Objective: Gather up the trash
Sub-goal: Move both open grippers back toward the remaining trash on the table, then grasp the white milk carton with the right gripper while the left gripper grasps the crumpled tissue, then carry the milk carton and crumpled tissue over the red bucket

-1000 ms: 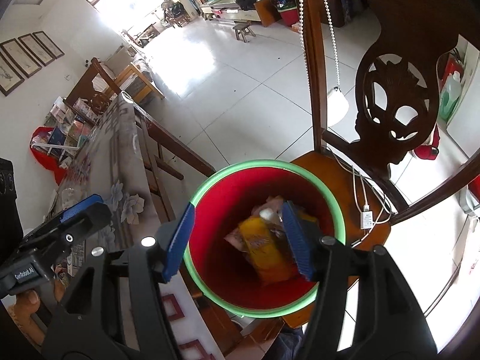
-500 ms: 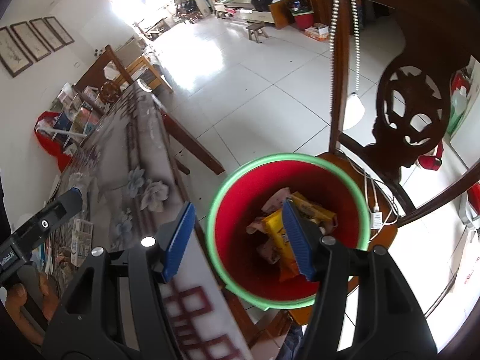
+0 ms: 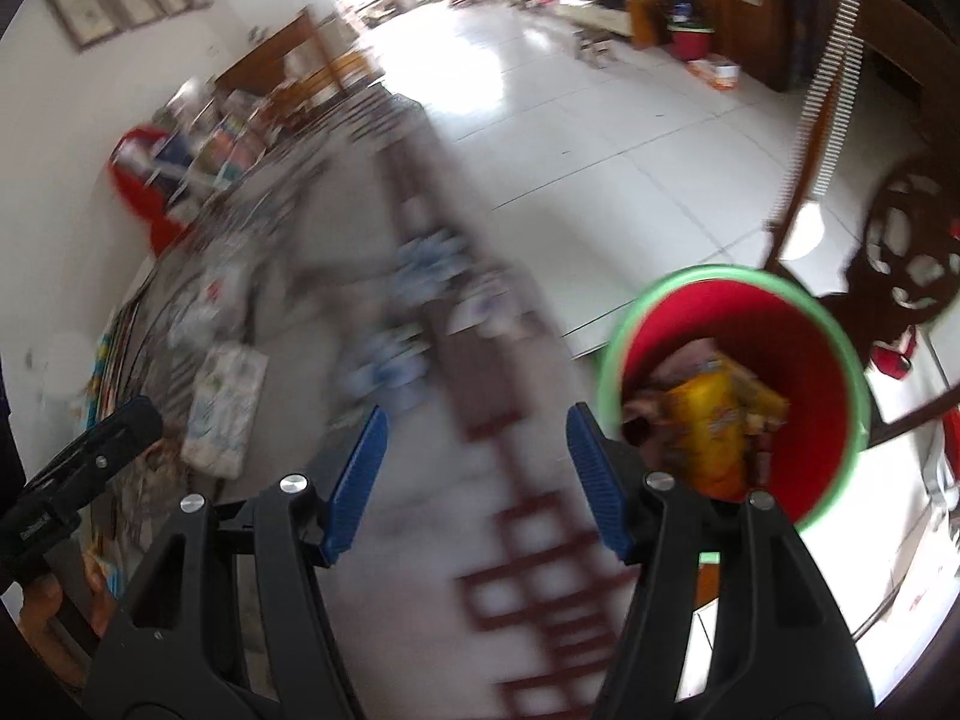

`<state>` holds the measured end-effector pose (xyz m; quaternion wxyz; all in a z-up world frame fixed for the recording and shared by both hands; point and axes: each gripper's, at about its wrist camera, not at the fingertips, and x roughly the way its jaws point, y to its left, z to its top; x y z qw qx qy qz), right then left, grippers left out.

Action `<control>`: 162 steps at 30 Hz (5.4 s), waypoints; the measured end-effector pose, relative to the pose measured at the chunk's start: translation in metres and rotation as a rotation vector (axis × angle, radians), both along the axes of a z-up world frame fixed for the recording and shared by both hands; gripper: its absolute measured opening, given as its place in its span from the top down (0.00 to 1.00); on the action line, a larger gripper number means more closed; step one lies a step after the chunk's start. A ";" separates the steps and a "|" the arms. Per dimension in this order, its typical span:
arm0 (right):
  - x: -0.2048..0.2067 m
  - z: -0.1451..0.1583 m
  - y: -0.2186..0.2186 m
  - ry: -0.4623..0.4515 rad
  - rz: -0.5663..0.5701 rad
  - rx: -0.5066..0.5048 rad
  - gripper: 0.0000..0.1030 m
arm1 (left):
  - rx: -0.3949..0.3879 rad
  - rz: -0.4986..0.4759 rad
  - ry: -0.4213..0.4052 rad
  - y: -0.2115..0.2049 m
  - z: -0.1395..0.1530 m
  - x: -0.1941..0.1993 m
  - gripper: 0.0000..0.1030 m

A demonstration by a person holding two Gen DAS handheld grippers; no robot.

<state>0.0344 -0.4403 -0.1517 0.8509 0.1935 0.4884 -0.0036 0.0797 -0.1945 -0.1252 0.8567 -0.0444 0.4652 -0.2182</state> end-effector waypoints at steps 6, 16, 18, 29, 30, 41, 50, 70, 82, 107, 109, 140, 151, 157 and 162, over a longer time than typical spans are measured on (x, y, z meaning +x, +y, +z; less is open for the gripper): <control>0.027 -0.007 0.100 0.019 0.165 0.002 0.41 | 0.017 0.113 0.025 0.087 -0.013 -0.009 0.29; 0.098 -0.029 0.218 0.056 0.301 -0.032 0.31 | 0.040 0.236 0.039 0.181 -0.027 -0.023 0.29; 0.106 -0.038 0.226 0.083 0.303 -0.057 0.31 | 0.040 0.247 0.037 0.189 -0.028 -0.025 0.29; 0.077 -0.046 0.222 0.112 0.301 -0.073 0.41 | 0.007 0.253 0.024 0.204 -0.025 -0.021 0.29; 0.073 -0.045 0.222 0.115 0.300 -0.072 0.41 | 0.004 0.248 0.026 0.203 -0.026 -0.019 0.29; 0.013 -0.038 0.183 0.141 0.204 -0.066 0.37 | 0.000 0.123 0.136 0.150 -0.065 0.027 0.29; 0.008 -0.022 0.175 0.105 0.189 -0.088 0.27 | -0.007 0.119 0.151 0.152 -0.075 0.033 0.67; 0.021 -0.048 0.191 0.172 0.189 -0.114 0.21 | 0.015 0.146 0.146 0.170 -0.070 0.010 0.44; 0.014 -0.029 0.179 0.092 0.164 -0.057 0.47 | 0.003 0.112 0.100 0.161 -0.052 0.001 0.63; 0.002 0.024 0.119 -0.083 0.114 -0.046 0.47 | 0.038 0.047 -0.069 0.096 0.016 -0.009 0.62; 0.002 0.023 0.110 -0.081 0.115 -0.039 0.47 | 0.042 0.053 -0.072 0.088 0.018 -0.009 0.62; 0.000 0.028 -0.038 -0.111 0.059 0.016 0.47 | 0.102 0.017 -0.093 -0.057 0.034 -0.013 0.62; -0.019 0.024 -0.100 -0.111 -0.039 0.026 0.47 | 0.112 -0.086 -0.107 -0.124 0.039 -0.015 0.62; -0.029 0.021 -0.134 -0.105 -0.095 0.026 0.47 | 0.109 -0.145 -0.101 -0.162 0.036 -0.014 0.62; -0.041 0.016 -0.164 -0.098 -0.154 0.027 0.47 | 0.104 -0.201 -0.085 -0.193 0.031 -0.012 0.62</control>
